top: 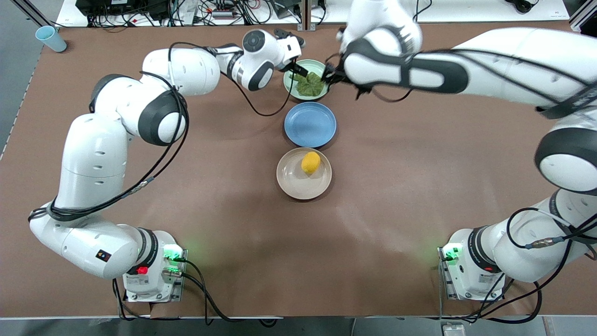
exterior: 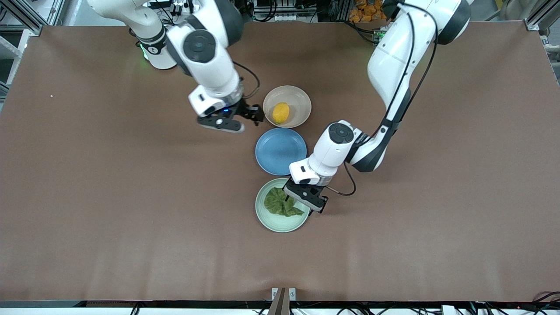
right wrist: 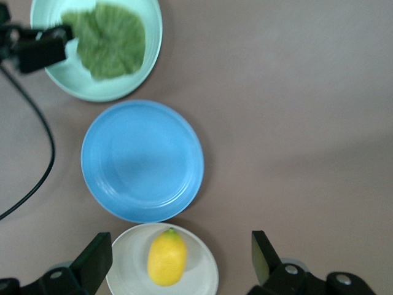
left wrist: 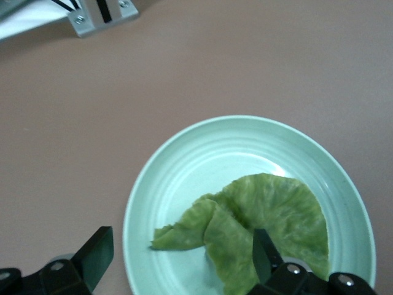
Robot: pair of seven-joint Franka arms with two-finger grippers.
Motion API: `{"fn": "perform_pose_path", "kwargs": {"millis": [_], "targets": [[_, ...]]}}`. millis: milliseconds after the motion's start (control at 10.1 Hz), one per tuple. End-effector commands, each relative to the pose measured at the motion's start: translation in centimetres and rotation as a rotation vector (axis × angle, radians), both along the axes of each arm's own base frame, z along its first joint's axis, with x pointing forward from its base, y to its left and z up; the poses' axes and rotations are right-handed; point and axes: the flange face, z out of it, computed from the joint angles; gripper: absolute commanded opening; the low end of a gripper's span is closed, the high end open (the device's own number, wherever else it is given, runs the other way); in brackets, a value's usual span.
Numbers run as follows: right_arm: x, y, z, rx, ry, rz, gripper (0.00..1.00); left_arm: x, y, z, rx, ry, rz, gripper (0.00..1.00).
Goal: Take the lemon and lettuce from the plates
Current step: 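Lower the right gripper onto the lemon while the left gripper lowers onto lettuce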
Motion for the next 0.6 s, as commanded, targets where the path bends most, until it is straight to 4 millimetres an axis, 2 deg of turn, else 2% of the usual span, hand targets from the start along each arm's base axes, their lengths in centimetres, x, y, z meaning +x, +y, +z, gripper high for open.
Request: {"fn": "perform_pose_path", "kwargs": {"millis": [0,198,496], "targets": [[-3.3,4.8,-5.0,-0.013,0.018,-0.014,1.00,-0.5,-1.6,-0.4,0.001,-0.024,-0.024,0.99],[-6.1,7.3,-8.1,-0.052,0.034,0.038,1.00,-0.7,-1.8,-0.9,-0.002,-0.020,-0.024,0.98],[-8.1,8.7,-13.1,-0.052,-0.004,0.034,1.00,-1.2,-2.8,-2.3,-0.015,-0.029,-0.037,0.88]]}}
